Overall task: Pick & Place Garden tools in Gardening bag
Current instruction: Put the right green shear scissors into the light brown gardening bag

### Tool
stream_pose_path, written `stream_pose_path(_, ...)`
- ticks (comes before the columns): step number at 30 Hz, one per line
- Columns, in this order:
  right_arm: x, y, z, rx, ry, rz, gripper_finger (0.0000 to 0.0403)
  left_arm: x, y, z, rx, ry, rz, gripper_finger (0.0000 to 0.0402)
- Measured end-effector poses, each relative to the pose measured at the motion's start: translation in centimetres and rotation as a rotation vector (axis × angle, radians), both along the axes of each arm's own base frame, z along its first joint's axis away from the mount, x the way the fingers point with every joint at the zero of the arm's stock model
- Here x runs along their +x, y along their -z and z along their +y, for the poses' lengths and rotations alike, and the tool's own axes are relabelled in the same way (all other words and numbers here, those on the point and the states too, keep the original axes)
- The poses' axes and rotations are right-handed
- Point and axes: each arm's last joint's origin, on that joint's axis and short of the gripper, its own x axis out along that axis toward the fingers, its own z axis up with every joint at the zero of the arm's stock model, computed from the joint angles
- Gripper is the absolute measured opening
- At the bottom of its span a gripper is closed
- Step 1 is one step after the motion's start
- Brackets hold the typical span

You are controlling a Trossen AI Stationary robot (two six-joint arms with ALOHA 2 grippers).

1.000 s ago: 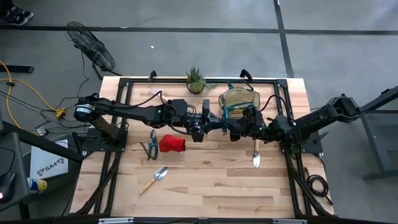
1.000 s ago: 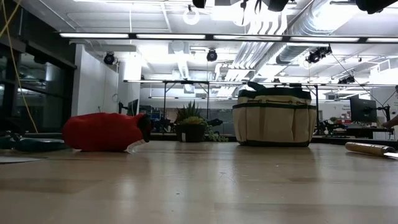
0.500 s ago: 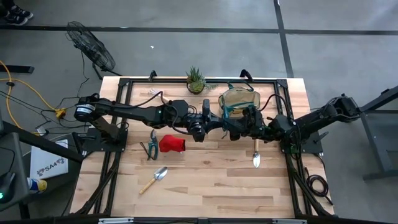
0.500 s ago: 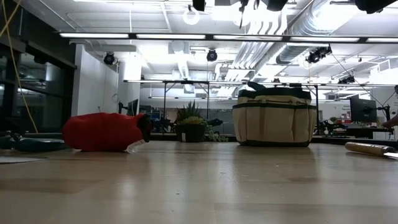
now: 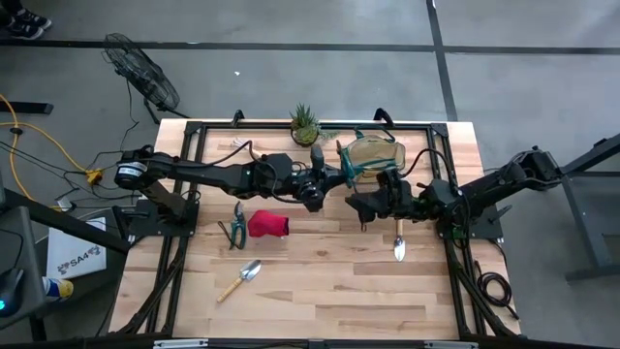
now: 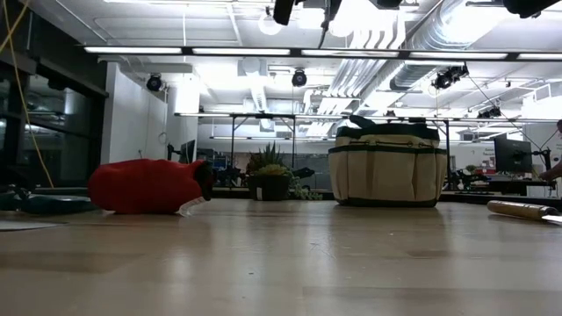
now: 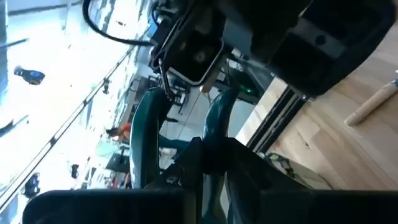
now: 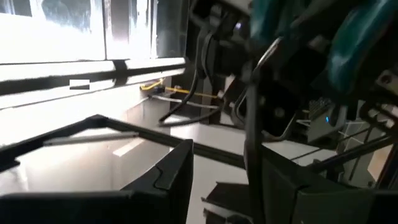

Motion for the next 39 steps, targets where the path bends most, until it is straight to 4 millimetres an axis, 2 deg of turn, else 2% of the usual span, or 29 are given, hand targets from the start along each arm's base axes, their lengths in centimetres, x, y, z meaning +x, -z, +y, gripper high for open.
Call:
stream_pose_path(5, -0.5, -0.5, 0.0, -0.074, -0.015, -0.031, 0.0135, -0.2, -0.2, 0.0, -0.13, -0.01, -0.03, 0.0038)
stream_pose_path(12, -3.0, -2.8, -0.6, -0.221, 0.04, -0.102, 0.0135, -0.1, -0.3, 0.7, -0.492, -0.024, -0.107, 0.0038)
stream_pose_path(21, -6.4, -3.9, -1.6, -0.343, 0.118, -0.004, 0.0135, -0.2, 0.1, 3.4, -0.852, 0.059, -0.083, 0.0038)
stream_pose_path(32, -9.3, -4.7, -2.5, -0.429, 0.173, 0.009, 0.0135, -1.0, 0.4, 8.7, -0.988, 0.058, -0.081, 0.0038)
stream_pose_path(39, -11.0, -4.8, -2.9, -0.454, 0.174, 0.037, 0.0135, -1.6, 0.3, 10.9, -1.01, 0.059, -0.087, 0.0038)
